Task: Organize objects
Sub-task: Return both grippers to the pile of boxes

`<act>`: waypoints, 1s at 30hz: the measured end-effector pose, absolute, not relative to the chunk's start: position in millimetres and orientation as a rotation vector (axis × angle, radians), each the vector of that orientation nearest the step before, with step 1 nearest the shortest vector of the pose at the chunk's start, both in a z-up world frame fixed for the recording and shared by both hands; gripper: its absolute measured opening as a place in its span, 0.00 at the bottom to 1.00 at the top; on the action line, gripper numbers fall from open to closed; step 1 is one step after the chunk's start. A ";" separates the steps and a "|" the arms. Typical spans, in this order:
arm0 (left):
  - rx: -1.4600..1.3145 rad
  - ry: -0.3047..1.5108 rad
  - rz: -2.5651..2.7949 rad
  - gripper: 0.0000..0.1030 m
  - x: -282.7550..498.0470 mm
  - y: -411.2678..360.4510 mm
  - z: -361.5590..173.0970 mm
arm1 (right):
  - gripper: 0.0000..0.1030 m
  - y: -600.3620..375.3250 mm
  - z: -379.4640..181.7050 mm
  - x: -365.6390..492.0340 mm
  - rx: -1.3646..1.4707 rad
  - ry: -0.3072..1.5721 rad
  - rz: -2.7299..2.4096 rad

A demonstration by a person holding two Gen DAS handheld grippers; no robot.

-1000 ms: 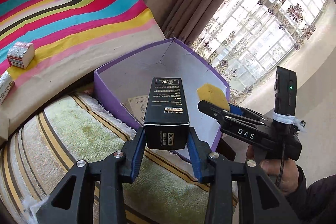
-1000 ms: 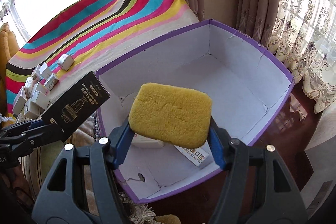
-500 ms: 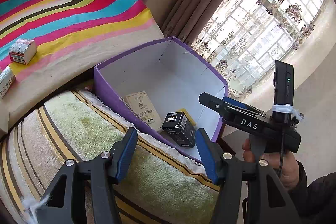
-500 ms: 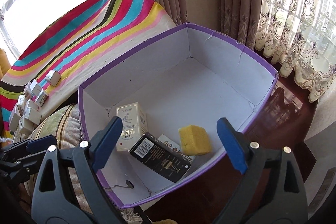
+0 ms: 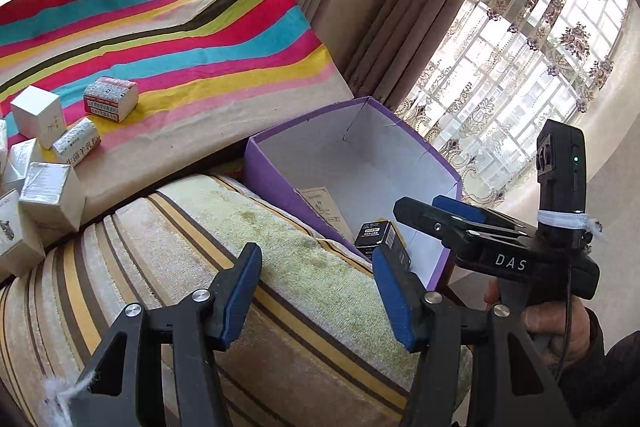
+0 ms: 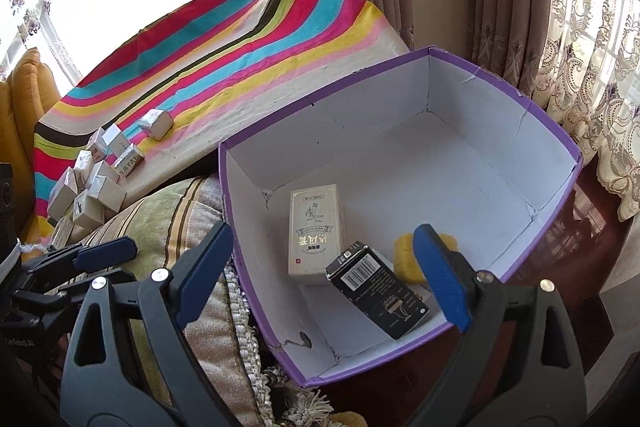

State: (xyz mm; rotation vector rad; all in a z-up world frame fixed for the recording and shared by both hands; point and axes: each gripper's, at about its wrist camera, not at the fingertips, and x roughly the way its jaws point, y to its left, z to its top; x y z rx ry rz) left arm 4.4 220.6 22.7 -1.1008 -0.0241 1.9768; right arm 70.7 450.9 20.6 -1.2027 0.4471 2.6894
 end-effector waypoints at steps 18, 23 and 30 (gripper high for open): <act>-1.120 -0.398 2.434 0.57 -5.9 59.6 23.0 | 0.90 357.5 28.9 47.6 -1.334 0.215 2.903; -1.132 -0.478 2.555 0.57 -0.7 18.9 20.0 | 0.90 337.6 28.8 39.7 -1.359 0.144 2.927; -1.236 -0.507 2.659 0.57 -4.9 -16.1 12.1 | 0.90 312.1 26.5 24.3 -1.403 0.091 2.959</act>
